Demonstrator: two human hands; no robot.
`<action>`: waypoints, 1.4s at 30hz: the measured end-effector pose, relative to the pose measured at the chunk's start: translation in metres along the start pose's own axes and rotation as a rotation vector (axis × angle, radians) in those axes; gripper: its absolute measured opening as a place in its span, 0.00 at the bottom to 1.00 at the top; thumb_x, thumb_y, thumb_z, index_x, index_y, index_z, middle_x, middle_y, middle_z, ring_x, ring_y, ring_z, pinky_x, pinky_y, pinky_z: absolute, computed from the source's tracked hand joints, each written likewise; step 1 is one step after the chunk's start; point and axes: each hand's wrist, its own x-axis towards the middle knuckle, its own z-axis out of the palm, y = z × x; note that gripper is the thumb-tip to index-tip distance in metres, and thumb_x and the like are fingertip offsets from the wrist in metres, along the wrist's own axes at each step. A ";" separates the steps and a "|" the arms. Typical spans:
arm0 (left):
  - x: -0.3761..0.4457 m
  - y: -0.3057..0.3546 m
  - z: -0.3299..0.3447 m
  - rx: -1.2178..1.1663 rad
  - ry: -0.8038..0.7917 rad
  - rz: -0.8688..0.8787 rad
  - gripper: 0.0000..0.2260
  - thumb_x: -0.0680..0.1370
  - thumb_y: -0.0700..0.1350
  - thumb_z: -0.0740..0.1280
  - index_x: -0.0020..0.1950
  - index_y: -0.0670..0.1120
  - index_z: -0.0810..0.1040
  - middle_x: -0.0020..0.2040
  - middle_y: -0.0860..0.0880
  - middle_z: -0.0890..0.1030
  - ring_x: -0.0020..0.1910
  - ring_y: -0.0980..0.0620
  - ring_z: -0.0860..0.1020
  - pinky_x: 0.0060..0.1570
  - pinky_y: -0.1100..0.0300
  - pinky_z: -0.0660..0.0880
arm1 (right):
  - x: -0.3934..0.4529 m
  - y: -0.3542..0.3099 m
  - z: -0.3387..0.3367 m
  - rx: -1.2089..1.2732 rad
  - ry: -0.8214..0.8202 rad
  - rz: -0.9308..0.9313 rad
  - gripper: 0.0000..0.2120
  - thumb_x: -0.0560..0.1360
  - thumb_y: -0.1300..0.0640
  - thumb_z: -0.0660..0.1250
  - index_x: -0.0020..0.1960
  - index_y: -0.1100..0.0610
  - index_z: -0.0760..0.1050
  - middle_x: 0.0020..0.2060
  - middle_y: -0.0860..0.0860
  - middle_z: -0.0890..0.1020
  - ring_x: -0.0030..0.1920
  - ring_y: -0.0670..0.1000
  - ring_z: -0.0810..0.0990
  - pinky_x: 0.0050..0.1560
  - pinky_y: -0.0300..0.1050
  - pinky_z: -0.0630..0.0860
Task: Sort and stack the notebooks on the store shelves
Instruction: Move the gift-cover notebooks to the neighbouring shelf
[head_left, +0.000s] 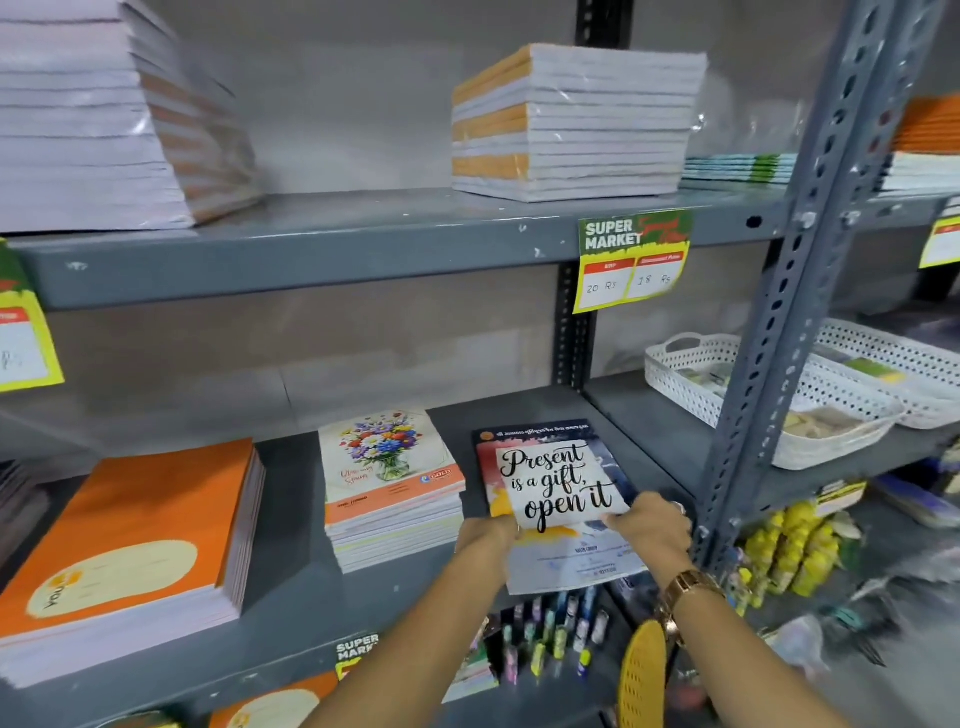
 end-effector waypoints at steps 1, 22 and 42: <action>-0.002 0.002 -0.001 -0.006 0.007 -0.018 0.02 0.73 0.32 0.66 0.40 0.34 0.74 0.31 0.45 0.72 0.30 0.48 0.69 0.27 0.60 0.64 | 0.001 0.000 -0.001 0.035 0.019 -0.015 0.20 0.72 0.53 0.69 0.57 0.66 0.76 0.59 0.64 0.77 0.60 0.62 0.75 0.59 0.52 0.76; -0.018 0.070 -0.108 -0.468 0.136 0.282 0.16 0.73 0.28 0.62 0.32 0.44 0.63 0.32 0.45 0.72 0.41 0.45 0.74 0.37 0.55 0.72 | -0.056 -0.110 -0.046 0.476 0.203 -0.210 0.14 0.78 0.59 0.59 0.58 0.68 0.73 0.59 0.66 0.77 0.58 0.65 0.76 0.53 0.52 0.73; -0.038 -0.004 -0.521 -0.289 0.748 0.350 0.12 0.76 0.36 0.62 0.58 0.33 0.73 0.53 0.34 0.77 0.53 0.38 0.77 0.50 0.49 0.75 | -0.322 -0.332 0.130 0.727 -0.491 -0.558 0.11 0.73 0.61 0.69 0.34 0.60 0.72 0.32 0.54 0.73 0.34 0.51 0.72 0.35 0.43 0.65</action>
